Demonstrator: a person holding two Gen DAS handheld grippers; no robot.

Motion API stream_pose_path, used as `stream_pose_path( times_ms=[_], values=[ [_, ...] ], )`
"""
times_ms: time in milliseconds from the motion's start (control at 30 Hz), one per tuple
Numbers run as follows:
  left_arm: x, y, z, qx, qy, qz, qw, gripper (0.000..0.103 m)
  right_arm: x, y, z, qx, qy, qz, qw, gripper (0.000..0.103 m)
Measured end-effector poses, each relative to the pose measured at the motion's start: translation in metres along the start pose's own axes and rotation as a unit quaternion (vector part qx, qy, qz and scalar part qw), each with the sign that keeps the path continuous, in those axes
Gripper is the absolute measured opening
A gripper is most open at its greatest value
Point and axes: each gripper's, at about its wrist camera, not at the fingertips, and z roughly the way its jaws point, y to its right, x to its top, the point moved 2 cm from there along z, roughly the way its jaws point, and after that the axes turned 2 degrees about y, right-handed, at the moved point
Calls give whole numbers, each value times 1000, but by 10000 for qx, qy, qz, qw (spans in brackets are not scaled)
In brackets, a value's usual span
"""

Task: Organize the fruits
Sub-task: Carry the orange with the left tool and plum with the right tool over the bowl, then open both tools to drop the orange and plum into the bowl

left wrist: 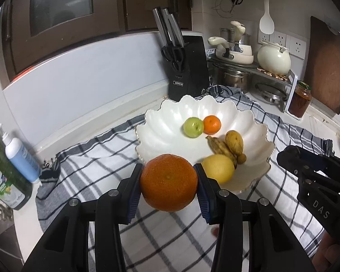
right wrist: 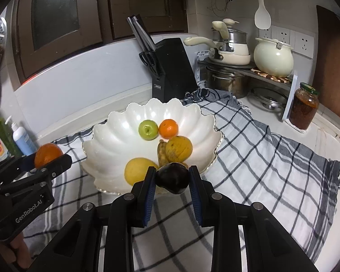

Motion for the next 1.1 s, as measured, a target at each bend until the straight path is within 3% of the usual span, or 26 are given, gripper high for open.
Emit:
stream_pose_path(
  times_ms=[333,967,1033,1100],
  values=[
    [12,0,38,-91,-140,-41,9999,43,13,2,33,49,-147,-2,9999,30],
    [2,-3,91,-151,-628,-115,9978,45,3,-4,80,262,-658,-127,9974,33],
    [2,-4,90,-95,-595,-113,9981,63,4,-3,79,189,-624,-113,9978,51],
    [4,-5,85,-34,-504,-130,9986,69,5,-1,75,110,-532,-84,9985,66]
  ],
)
